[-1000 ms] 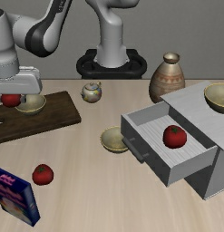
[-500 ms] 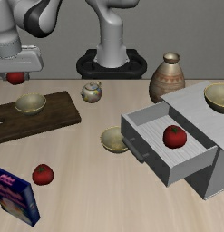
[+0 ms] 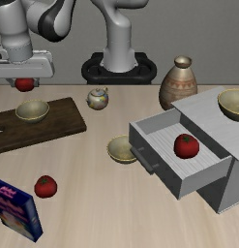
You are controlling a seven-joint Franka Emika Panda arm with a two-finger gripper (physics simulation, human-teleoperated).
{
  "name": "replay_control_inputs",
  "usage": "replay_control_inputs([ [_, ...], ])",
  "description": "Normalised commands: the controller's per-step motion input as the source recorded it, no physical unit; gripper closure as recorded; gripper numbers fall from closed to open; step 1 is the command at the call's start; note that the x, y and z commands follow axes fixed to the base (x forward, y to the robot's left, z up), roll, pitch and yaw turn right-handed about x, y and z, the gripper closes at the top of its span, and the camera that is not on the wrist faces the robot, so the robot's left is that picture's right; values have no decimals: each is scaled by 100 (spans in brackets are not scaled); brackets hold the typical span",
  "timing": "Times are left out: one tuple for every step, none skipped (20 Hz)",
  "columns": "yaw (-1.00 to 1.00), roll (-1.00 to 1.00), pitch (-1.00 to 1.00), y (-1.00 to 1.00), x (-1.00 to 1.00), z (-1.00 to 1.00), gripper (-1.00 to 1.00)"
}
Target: Pick the tomato next to the cutting board and place it on the porcelain bowl on the cutting board
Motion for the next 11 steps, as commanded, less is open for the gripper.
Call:
replay_control_inputs([
  [0, 0, 0, 0, 0, 0, -100],
  [0, 0, 0, 0, 0, 0, -100],
  [0, 0, 0, 0, 0, 0, -100],
  [0, 0, 0, 0, 0, 0, -100],
  [0, 0, 0, 0, 0, 0, -100],
  [0, 0, 0, 0, 0, 0, -100],
  [0, 0, 0, 0, 0, 0, -100],
  [0, 0, 0, 0, 0, 0, -100],
  [0, 0, 0, 0, 0, 0, -100],
  [0, 0, 0, 0, 0, 0, -100],
  [0, 0, 0, 0, 0, 0, -100],
])
